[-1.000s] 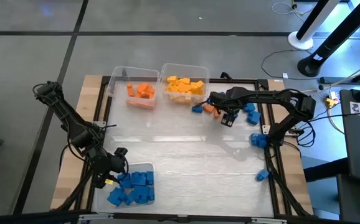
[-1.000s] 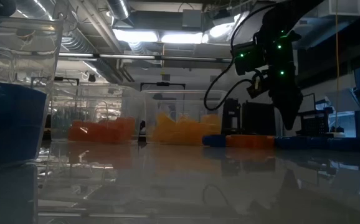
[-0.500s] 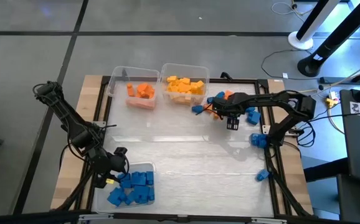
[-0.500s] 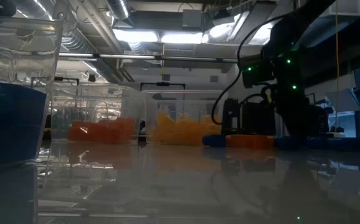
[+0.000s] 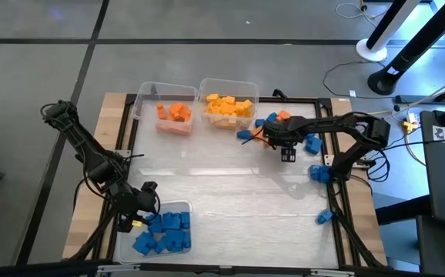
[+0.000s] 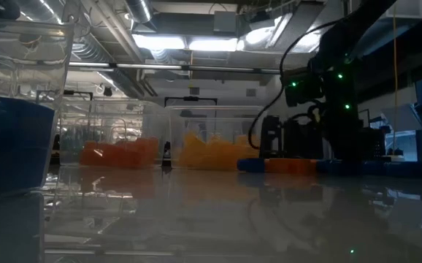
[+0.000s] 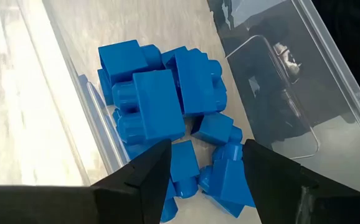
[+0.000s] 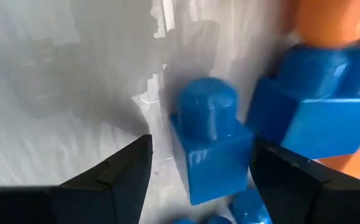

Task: Sort blocks
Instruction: Put the blue game piece into the bottom transparent bin

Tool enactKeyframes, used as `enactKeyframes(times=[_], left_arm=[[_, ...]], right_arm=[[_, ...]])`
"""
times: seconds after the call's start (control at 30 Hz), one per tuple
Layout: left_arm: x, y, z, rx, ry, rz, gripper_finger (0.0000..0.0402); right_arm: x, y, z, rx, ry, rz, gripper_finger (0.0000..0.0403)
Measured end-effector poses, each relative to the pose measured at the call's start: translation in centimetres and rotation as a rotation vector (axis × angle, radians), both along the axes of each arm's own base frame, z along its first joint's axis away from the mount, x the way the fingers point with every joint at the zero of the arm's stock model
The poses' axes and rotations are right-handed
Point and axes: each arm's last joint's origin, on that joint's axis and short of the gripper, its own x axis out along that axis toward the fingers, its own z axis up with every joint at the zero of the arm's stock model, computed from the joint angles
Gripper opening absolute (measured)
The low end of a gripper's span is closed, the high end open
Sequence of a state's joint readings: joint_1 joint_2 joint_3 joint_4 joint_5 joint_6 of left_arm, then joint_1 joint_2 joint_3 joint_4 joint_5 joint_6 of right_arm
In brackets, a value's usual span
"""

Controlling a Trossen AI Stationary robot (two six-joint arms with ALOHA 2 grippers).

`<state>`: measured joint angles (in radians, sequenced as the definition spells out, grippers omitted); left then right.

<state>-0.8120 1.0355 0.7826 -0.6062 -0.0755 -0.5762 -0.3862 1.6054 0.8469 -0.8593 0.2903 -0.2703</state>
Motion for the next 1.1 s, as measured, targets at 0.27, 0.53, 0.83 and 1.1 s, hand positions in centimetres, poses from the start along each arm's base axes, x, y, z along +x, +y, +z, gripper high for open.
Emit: enactKeyframes(times=[0.27, 0.53, 0.83, 1.1], left_arm=[[0.0, 0.0, 0.0, -0.004, -0.004, 0.000, 0.0184], [0.2, -0.2, 0.2, -0.026, -0.026, -0.001, 0.0184], [0.2, -0.2, 0.3, -0.032, -0.030, 0.000, 0.0184], [-0.2, 0.4, 1.1, -0.043, -0.080, 0.006, 0.0184]], right_arm=[[-0.6, 0.4, -0.7, 0.062, -0.014, -0.035, 0.0253], [-0.3, 0.5, -0.8, 0.093, -0.061, -0.057, 0.0153], [0.2, 0.8, -0.6, 0.172, -0.107, -0.088, 0.0132], [4.9, 4.2, 1.6, 0.295, -0.373, 0.052, 0.0144]])
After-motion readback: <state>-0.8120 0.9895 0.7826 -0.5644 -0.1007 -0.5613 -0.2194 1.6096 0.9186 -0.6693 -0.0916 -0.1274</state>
